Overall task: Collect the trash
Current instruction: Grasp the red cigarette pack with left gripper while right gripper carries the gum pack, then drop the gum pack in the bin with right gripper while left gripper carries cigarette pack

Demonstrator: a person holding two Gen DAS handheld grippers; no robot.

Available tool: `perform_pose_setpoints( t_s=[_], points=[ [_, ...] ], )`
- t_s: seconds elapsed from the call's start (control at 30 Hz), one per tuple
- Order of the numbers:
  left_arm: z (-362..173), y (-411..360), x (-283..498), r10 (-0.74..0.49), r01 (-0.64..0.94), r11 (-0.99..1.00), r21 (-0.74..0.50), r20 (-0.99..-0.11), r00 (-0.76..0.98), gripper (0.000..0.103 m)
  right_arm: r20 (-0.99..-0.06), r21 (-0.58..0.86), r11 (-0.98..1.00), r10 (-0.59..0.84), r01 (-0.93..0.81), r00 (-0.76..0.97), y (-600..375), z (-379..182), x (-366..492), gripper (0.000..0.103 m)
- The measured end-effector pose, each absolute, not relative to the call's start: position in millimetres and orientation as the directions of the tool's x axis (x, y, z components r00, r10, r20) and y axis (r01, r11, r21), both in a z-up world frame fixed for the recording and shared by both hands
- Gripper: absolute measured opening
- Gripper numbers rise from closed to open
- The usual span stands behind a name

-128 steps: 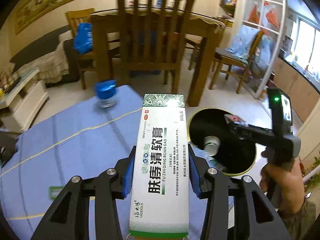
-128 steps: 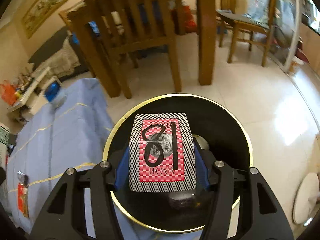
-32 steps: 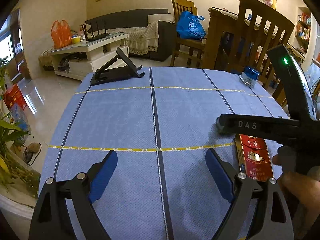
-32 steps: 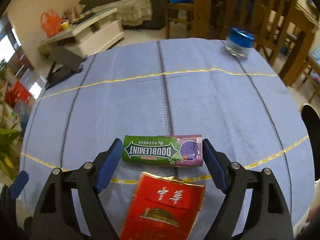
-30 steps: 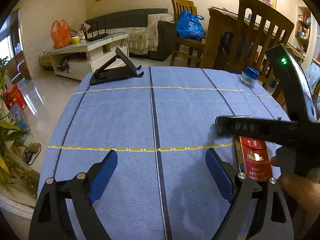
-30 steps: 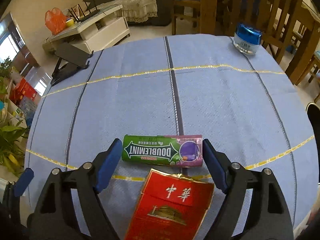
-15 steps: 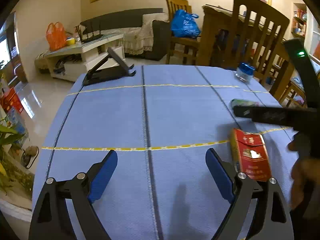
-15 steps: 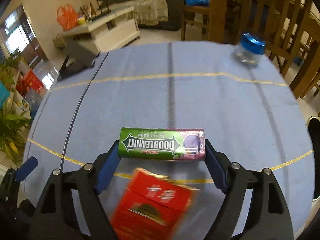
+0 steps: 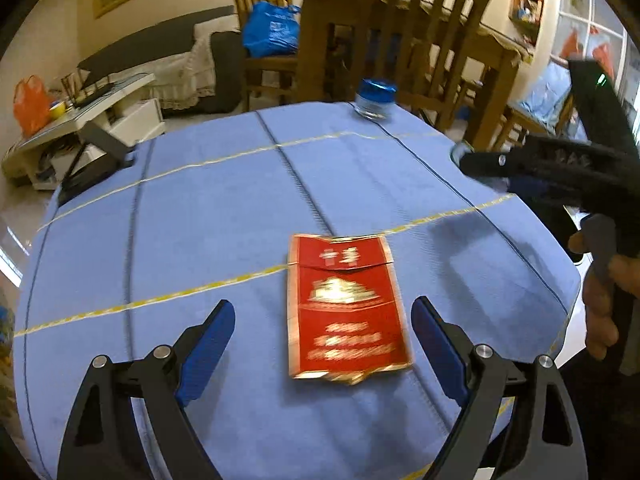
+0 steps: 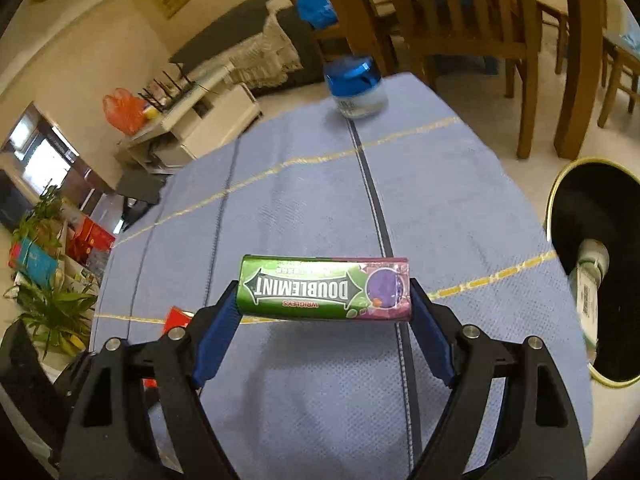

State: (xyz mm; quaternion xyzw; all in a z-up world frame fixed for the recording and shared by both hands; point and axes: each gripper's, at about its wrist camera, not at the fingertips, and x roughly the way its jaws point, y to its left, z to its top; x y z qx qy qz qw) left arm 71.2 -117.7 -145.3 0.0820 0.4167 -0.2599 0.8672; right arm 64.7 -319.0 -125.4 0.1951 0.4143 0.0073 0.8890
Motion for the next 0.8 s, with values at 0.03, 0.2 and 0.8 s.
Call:
perform_pose_setpoints(
  t_s=[0.03, 0.2, 0.8],
  points=[
    [-147, -123, 72, -0.378, 0.521, 0.851, -0.071, -0.771, 0.512, 0.087, -0.724, 0.344, 0.93, 0.172, 0.133, 0.668, -318, -121, 61, 0.079],
    [-163, -141, 80, -0.333, 0.501, 0.864, -0.054, -0.808, 0.487, 0.071, -0.703, 0.389, 0.915, 0.219, 0.107, 0.677, -319, -116, 54, 0.079],
    [-119, -137, 81, -0.3, 0.412, 0.91, -0.047, -0.759, 0.577, 0.062, -0.652, 0.307, 0.94, 0.093, 0.15, 0.753, -345, -97, 23, 0.079]
  ],
)
